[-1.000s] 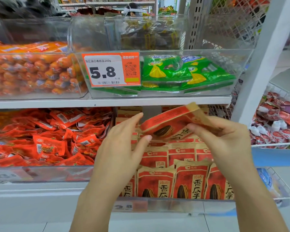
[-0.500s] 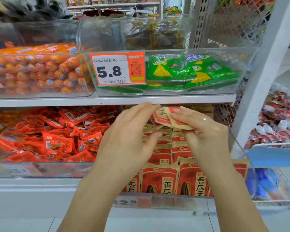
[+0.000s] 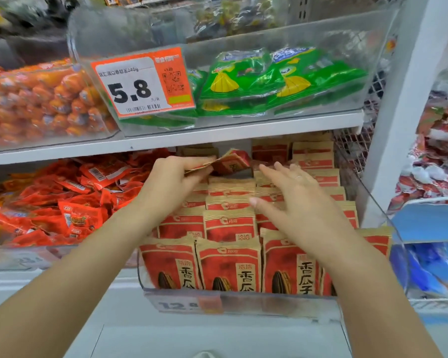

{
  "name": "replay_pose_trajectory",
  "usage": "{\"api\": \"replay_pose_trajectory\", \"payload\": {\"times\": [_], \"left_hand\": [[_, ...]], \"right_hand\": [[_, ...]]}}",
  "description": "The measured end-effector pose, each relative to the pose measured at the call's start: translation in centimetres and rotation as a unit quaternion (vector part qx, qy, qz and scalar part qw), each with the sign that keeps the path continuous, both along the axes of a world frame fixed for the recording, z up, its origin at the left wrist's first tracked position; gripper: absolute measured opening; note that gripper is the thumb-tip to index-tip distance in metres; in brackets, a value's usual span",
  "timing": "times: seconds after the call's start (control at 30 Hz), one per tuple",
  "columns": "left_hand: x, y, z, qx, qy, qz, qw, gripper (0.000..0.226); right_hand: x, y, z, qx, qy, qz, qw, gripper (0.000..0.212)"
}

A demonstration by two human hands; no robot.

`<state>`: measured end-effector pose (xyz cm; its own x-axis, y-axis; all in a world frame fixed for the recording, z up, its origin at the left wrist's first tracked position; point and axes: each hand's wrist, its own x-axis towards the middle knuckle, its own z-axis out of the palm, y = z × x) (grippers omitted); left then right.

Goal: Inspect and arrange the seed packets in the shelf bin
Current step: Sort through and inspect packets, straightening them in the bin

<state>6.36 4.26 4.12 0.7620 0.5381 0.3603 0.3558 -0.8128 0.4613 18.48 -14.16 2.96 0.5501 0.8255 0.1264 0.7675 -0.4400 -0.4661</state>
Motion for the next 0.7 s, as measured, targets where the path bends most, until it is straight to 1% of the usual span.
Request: {"api": "replay_pose_trajectory", "payload": {"times": [0.1, 0.27, 0.33, 0.43, 0.5, 0.57, 0.7], "left_hand": [[1.5, 0.8, -0.3, -0.031, 0.062, 0.011, 0.998, 0.025], [3.6, 2.4, 0.2, -0.086, 0.075, 0.078, 0.990, 0.033], [4.2, 2.8, 0.1, -0.077, 0.079, 0.084, 0.990, 0.038], [5.0, 3.2, -0.7, -0.055, 0.082, 0.088, 0.991, 0.037], [5.6, 3.5, -1.0, -0.063, 0.093, 0.091, 0.990, 0.038], [6.1, 3.5, -1.0, -0.063, 0.124, 0.091, 0.986, 0.040], [6.8, 4.0, -0.9, -0.103, 0.131, 0.089, 0.982, 0.040]], "right_hand": [[0.3, 0.0, -0.2, -0.025, 0.015, 0.010, 1.000, 0.069], [0.6, 0.6, -0.3, -0.046, 0.025, 0.018, 0.998, 0.066], [0.7, 0.7, -0.3, -0.043, 0.028, 0.017, 0.999, 0.066], [0.6, 0.5, -0.3, -0.039, 0.035, 0.018, 0.998, 0.066], [0.6, 0.5, -0.3, -0.039, 0.036, 0.017, 0.998, 0.066], [0.6, 0.5, -0.4, -0.039, 0.036, 0.018, 0.998, 0.065], [0.5, 0.5, -0.3, -0.039, 0.042, 0.017, 0.998, 0.065]]}}
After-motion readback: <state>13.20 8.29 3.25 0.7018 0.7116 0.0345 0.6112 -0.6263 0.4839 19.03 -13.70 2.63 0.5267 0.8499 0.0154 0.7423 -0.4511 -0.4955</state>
